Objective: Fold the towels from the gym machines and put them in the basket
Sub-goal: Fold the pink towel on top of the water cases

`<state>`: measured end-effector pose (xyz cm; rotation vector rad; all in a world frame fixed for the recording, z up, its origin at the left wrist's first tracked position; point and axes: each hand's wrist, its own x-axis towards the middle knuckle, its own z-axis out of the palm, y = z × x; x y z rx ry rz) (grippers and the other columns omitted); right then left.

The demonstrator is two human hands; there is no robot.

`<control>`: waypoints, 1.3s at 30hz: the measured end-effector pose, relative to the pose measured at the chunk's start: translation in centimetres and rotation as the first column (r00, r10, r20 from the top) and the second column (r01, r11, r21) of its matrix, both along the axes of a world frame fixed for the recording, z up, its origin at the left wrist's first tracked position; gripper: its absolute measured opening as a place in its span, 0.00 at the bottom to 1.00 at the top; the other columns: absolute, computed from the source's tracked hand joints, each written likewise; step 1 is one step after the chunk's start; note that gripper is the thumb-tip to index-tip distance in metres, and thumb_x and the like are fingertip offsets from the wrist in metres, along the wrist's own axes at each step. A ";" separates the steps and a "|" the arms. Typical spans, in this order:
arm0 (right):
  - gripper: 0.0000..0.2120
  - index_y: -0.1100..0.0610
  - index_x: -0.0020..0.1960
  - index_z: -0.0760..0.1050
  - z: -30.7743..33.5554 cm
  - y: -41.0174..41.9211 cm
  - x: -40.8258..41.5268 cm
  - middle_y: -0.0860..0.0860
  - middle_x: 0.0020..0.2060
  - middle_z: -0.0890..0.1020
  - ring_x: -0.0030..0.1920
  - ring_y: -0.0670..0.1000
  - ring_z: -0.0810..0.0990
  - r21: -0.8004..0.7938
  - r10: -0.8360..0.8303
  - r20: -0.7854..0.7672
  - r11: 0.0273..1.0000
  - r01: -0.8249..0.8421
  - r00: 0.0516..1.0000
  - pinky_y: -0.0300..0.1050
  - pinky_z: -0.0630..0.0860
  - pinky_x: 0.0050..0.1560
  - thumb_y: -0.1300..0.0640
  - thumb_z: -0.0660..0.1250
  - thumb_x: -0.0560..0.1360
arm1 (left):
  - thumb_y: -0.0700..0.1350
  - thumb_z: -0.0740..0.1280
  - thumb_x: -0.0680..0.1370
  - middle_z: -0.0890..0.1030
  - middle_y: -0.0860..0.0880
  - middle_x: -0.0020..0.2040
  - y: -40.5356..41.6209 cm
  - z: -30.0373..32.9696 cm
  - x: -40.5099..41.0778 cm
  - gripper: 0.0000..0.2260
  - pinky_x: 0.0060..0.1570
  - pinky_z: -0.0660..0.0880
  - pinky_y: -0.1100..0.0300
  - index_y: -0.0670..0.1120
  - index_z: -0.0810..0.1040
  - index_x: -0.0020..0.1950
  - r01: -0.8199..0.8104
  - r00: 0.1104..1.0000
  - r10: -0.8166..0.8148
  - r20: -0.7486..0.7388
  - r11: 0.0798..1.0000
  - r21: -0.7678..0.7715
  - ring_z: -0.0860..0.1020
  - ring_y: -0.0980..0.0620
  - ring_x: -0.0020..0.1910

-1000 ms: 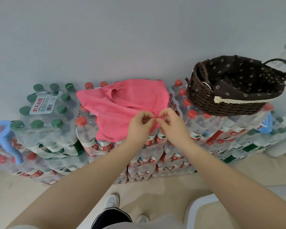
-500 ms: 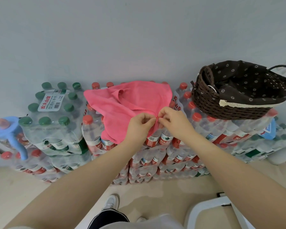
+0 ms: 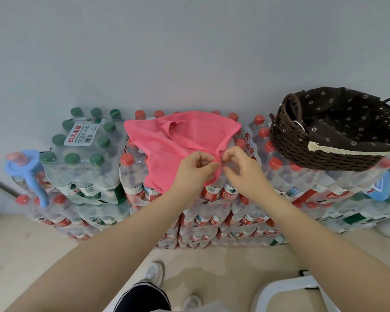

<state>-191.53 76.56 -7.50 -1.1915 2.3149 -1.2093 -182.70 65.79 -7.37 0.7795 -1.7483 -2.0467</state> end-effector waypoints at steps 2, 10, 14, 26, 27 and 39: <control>0.08 0.55 0.49 0.68 0.2 0.0 0.8 0.46 0.41 0.79 0.46 0.48 0.79 -0.071 0.049 0.105 0.997 -0.041 0.993 0.44 0.76 0.50 0.66 0.62 0.75 | 0.34 0.66 0.75 0.77 0.46 0.35 0.3 0.8 0.2 0.05 0.39 0.77 0.62 0.43 0.75 0.41 0.007 1.000 -0.003 -0.023 0.987 0.159 0.76 0.54 0.33; 0.18 0.56 0.62 0.71 2.3 -1.2 4.8 0.46 0.47 0.81 0.47 0.43 0.80 -0.126 0.114 -0.031 0.985 -0.117 0.993 0.38 0.76 0.51 0.64 0.65 0.73 | 0.33 0.61 0.77 0.79 0.46 0.34 -1.1 5.2 4.5 0.06 0.36 0.79 0.68 0.40 0.73 0.40 0.060 0.985 -0.020 -0.171 0.970 0.234 0.80 0.55 0.33; 0.16 0.58 0.58 0.74 3.2 -1.9 7.5 0.39 0.29 0.73 0.31 0.38 0.74 -0.054 0.108 -0.184 0.991 -0.120 0.977 0.30 0.67 0.33 0.69 0.58 0.73 | 0.34 0.59 0.78 0.81 0.45 0.35 -2.0 6.8 8.3 0.10 0.39 0.79 0.69 0.39 0.75 0.38 0.109 0.986 -0.081 -0.147 0.976 0.191 0.80 0.55 0.36; 0.14 0.52 0.41 0.73 1.2 -0.5 18.1 0.48 0.29 0.73 0.29 0.46 0.69 0.185 -0.067 -0.118 0.979 0.088 0.991 0.43 0.64 0.31 0.69 0.57 0.74 | 0.36 0.56 0.80 0.81 0.48 0.31 -4.6 7.8 22.8 0.10 0.37 0.79 0.68 0.38 0.74 0.42 -0.116 0.893 0.323 -0.312 0.837 0.535 0.81 0.56 0.34; 0.13 0.57 0.45 0.76 0.9 -0.2 18.9 0.52 0.32 0.76 0.32 0.49 0.71 0.202 -0.091 -0.117 0.973 0.114 0.989 0.44 0.66 0.33 0.69 0.56 0.74 | 0.36 0.56 0.80 0.81 0.48 0.32 -4.9 7.7 23.8 0.10 0.36 0.79 0.68 0.38 0.74 0.42 -0.154 0.877 0.372 -0.303 0.817 0.556 0.80 0.56 0.34; 0.11 0.60 0.58 0.68 -0.2 2.4 22.8 0.57 0.47 0.80 0.41 0.57 0.77 0.464 -0.361 -0.311 0.750 0.471 0.879 0.49 0.73 0.37 0.56 0.56 0.79 | 0.40 0.52 0.82 0.76 0.48 0.35 -8.2 2.5 30.7 0.13 0.28 0.75 0.68 0.44 0.70 0.40 -0.402 0.914 0.387 0.120 0.903 0.152 0.77 0.61 0.23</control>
